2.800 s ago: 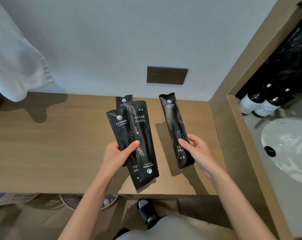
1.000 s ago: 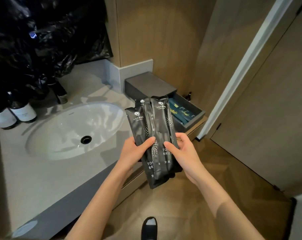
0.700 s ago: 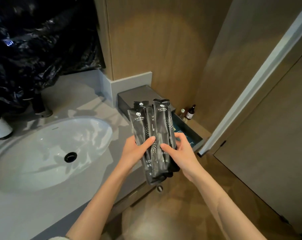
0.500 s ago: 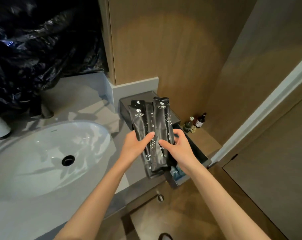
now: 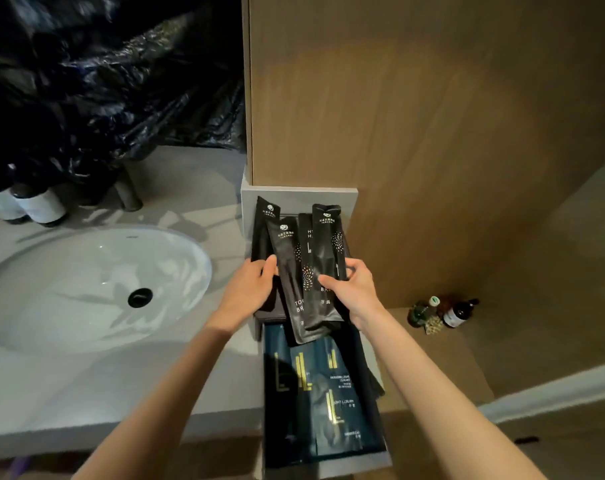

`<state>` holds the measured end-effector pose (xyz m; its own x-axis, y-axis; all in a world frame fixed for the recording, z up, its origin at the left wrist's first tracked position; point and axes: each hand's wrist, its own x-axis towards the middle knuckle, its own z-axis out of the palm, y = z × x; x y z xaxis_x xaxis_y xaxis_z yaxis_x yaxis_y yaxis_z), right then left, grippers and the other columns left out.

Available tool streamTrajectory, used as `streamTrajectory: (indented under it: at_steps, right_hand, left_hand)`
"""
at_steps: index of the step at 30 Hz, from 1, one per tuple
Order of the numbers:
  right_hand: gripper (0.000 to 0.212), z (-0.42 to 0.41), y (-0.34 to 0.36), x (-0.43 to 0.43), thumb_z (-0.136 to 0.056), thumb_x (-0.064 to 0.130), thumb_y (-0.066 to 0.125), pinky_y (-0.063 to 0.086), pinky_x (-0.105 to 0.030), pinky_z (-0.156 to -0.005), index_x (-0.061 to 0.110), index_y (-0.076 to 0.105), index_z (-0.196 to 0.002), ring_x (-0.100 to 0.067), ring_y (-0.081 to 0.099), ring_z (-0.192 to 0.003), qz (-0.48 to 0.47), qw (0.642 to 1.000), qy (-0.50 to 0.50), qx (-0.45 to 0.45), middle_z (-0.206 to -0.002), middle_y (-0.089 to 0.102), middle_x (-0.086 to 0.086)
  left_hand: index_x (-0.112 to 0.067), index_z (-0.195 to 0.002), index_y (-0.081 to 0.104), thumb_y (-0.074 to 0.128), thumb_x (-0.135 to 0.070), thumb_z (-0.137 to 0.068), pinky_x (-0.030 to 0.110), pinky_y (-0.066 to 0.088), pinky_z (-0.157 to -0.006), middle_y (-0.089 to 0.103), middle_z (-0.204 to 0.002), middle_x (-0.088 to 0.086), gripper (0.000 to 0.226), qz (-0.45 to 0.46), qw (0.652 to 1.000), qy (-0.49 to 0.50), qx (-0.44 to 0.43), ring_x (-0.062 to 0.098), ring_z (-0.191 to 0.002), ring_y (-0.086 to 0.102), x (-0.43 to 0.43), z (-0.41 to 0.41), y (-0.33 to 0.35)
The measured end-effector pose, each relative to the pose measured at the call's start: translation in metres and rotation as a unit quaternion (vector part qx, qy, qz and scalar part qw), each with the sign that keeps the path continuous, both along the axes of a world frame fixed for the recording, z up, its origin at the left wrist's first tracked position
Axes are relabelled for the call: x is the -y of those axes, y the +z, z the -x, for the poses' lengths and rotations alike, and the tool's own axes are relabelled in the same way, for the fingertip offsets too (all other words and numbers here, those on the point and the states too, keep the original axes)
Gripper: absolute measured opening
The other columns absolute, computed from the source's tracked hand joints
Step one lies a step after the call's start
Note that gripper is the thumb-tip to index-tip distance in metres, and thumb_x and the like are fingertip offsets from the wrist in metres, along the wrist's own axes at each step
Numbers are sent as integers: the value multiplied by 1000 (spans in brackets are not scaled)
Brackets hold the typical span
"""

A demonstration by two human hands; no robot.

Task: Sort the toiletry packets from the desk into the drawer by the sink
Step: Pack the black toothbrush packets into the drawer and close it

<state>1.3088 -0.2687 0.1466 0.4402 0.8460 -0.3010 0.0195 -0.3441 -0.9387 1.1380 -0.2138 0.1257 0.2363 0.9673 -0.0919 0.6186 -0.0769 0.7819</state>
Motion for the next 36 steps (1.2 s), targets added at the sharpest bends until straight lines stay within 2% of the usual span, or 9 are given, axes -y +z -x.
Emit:
streamTrajectory:
  at_steps: [3,7,11,14,18,21,25,30,36]
  right_hand:
    - [43,-17,-8,-16,-79,-4,72,52,-19,-61,10,46,-109,-13,65,-73,6,1000,12,18,-89,67,-4]
    - [41,-28,-18,-30,-76,2,75,56,-38,-83,16,48,-103,-22,68,-90,24,998,26,58,-103,69,-9]
    - [36,-30,-23,-36,-78,12,74,52,-42,-92,17,52,-106,-23,64,-101,42,990,52,124,-108,66,-6]
    - [32,-32,-23,-39,-82,18,70,49,-35,-92,10,56,-110,-22,61,-104,55,983,50,168,-107,66,-5]
    - [23,-30,-23,-41,-82,23,69,47,-40,-96,12,57,-100,-27,60,-106,57,977,43,203,-113,63,-10]
    - [31,-28,-20,-39,-84,28,64,39,-43,-103,12,58,-110,-31,50,-119,84,966,35,241,-117,62,-10]
    - [31,-30,-5,-25,-86,28,62,38,-40,-101,15,57,-113,-28,56,-114,84,965,21,247,-113,65,-4]
    - [24,-24,32,23,-88,21,63,43,-27,-78,10,59,-108,-18,61,-94,-27,984,43,172,-95,63,3]
    - [15,-7,63,114,-94,29,56,41,-21,-73,18,60,-104,-10,57,-90,-40,975,145,161,-102,61,3]
  left_hand:
    - [-27,-90,70,39,-33,-98,28,48,-89,67,-105,1,33,17,999,30,12,17,-96,61,-1,7,-7]
    - [-15,-97,70,49,-18,-96,-2,39,-68,66,-101,-3,21,-14,997,51,47,9,-92,58,11,14,-5]
    - [-16,-95,67,52,-12,-94,7,40,-78,65,-93,-7,16,-13,993,52,101,5,-90,58,25,17,-1]
    - [-16,-94,67,52,-9,-94,6,39,-73,63,-86,-14,17,-20,992,40,120,-8,-78,57,36,21,4]
    - [-19,-94,67,52,-7,-94,0,37,-79,66,-97,-10,19,-45,990,26,128,-13,-89,57,50,27,9]
    - [-21,-95,68,52,-7,-94,-3,35,-78,65,-101,-11,21,-41,990,36,132,-9,-95,56,62,31,16]
    - [-31,-90,67,50,-6,-94,-3,33,-81,67,-103,-15,31,-58,988,25,144,-14,-97,55,82,41,29]
    - [-30,-94,69,50,-5,-94,-5,33,-81,65,-99,-23,31,-74,983,23,163,-22,-95,53,110,58,43]
    - [-25,-100,67,50,-6,-95,-5,35,-77,63,-103,-19,27,-80,980,35,179,-23,-90,55,145,76,42]
